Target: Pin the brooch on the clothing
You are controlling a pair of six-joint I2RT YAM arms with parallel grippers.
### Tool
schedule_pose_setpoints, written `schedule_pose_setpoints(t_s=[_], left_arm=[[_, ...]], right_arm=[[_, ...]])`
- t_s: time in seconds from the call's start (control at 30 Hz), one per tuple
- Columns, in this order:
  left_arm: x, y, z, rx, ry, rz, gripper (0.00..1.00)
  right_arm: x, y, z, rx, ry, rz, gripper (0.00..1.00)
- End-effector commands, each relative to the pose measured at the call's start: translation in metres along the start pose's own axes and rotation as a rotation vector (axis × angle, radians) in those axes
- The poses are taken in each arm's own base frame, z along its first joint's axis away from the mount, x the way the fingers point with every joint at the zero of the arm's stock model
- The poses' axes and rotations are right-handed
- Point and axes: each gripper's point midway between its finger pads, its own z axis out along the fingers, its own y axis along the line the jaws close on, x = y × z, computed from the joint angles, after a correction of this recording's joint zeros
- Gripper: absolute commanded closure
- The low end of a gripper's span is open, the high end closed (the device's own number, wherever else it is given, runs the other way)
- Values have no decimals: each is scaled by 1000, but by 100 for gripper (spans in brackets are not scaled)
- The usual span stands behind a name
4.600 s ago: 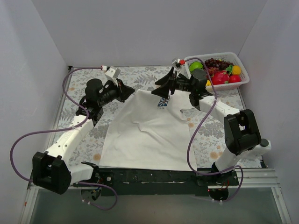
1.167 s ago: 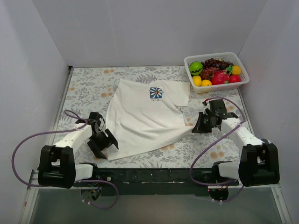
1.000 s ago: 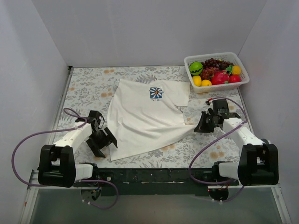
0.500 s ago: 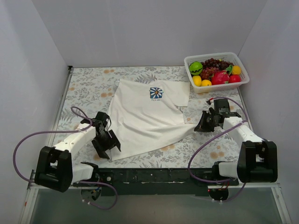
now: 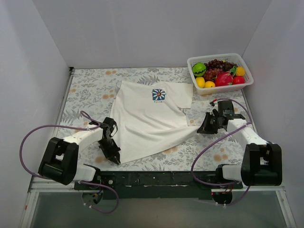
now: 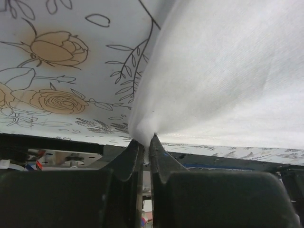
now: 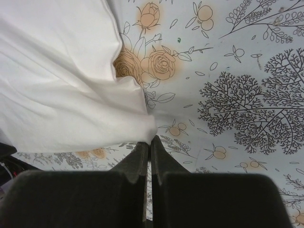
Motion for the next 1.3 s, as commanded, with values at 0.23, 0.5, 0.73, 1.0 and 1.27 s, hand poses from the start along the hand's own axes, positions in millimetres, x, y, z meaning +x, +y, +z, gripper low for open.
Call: schedule_pose_setpoints(t_s=[0.23,0.5,0.73,1.0,1.27], left_arm=[[-133,-134,-148,258,-609,144,100],[-166,-207,-377,565,-1133,247,100],[-98,-179,-586,830,-1653,358,100],[-12,-130,-657,1013,-1837,488,100],[-33,-146,-652,950,-1816,485,100]], right_arm=[[-100,76,-50,-203,-275,-157,99],[-210,192,-200,-430,-763,-355,99],[-212,280,-358,-656,-1081,-581,99],[-151,311,-475,-745,-1338,-738,99],[-173,308,-480,-692,-1397,-688,99]])
